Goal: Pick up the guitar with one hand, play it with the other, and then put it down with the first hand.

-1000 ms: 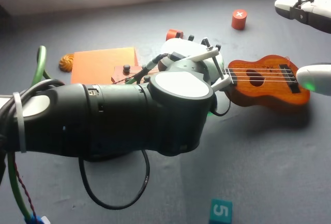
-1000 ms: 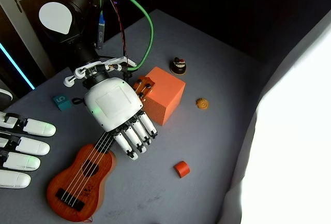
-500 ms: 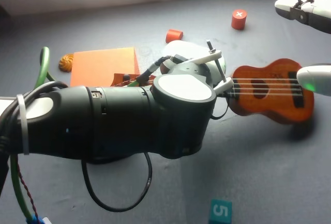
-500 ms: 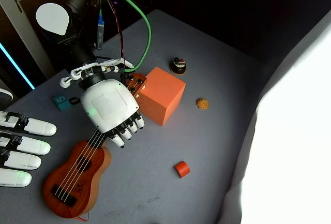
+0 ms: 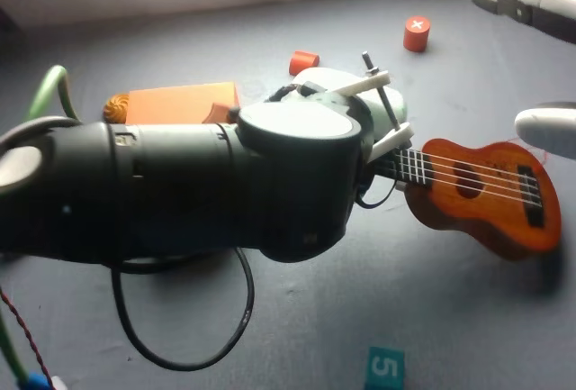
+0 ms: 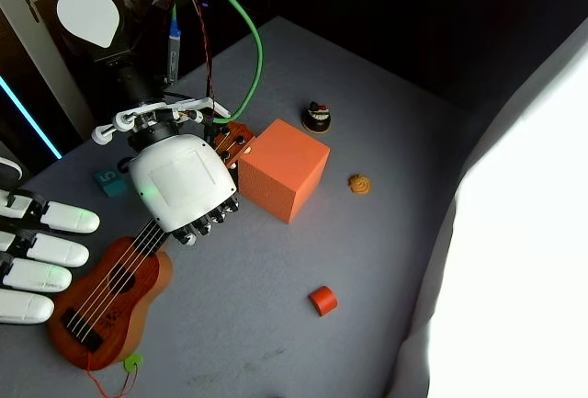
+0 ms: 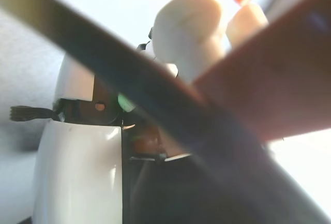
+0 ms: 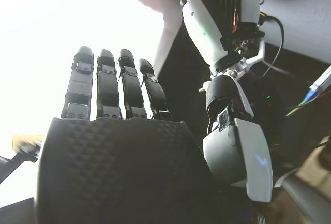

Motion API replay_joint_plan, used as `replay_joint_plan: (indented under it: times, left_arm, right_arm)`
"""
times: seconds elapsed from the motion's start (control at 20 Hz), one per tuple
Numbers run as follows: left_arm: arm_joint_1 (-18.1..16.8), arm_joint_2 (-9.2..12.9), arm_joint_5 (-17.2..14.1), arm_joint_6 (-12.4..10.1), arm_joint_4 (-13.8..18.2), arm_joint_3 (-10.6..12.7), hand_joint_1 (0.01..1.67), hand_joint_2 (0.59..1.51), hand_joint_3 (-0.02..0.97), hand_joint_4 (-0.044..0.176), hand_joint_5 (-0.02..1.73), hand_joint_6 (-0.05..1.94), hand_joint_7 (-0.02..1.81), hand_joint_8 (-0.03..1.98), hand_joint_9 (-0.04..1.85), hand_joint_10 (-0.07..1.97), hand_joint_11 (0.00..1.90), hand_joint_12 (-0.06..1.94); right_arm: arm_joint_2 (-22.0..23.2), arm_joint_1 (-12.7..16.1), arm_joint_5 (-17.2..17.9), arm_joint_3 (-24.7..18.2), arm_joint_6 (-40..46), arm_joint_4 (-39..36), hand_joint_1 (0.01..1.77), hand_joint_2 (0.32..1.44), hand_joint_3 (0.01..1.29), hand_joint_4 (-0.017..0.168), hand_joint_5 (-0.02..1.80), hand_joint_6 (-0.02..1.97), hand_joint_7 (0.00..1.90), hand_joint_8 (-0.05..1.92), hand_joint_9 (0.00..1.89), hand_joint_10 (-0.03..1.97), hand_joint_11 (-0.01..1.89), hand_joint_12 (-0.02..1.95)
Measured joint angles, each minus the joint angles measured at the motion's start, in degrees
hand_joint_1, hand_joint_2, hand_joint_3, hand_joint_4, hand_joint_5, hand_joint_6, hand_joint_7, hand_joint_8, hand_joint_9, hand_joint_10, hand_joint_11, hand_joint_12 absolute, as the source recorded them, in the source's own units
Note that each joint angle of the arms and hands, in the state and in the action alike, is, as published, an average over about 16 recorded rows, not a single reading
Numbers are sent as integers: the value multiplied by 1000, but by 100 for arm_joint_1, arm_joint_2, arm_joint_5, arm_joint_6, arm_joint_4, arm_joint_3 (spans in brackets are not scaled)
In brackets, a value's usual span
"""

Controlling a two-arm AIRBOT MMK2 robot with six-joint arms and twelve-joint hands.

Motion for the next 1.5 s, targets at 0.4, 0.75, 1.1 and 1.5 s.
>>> replay_joint_plan:
  times: [0.4, 0.75, 1.1, 1.5]
  left_arm:
    - [-603, 796, -180, 514, -786, -717, 1509, 1074, -9, 6, 1263, 1892, 1338, 1983, 1420, 1920, 1469, 1930]
    - [-1191, 1495, -284, 1006, -1409, -1225, 1514, 1074, -15, 22, 1253, 1890, 1334, 1982, 1401, 1920, 1452, 1930]
    - [-1547, 1859, -441, 1401, -1797, -1477, 1509, 1076, -15, 42, 1253, 1890, 1334, 1980, 1398, 1920, 1448, 1930]
    - [-1633, 1925, -522, 1554, -1918, -1556, 1499, 1080, -14, 56, 1251, 1889, 1334, 1980, 1395, 1918, 1447, 1930]
  right_arm:
    - [146, -146, -255, 317, 2405, -2054, 45, 1297, 21, 3, 38, 16, 76, 14, 21, 5, 20, 3]
    - [241, -166, -784, 410, 3696, -3139, 30, 1304, 21, -1, 38, 16, 86, 14, 20, 5, 20, 3]
    - [231, -86, -501, 345, 3861, -3572, 27, 1302, 21, -2, 32, 16, 82, 15, 19, 5, 20, 3]
    - [222, 35, 340, 295, 4147, -4079, 28, 1300, 21, -2, 24, 16, 52, 15, 18, 5, 20, 3]
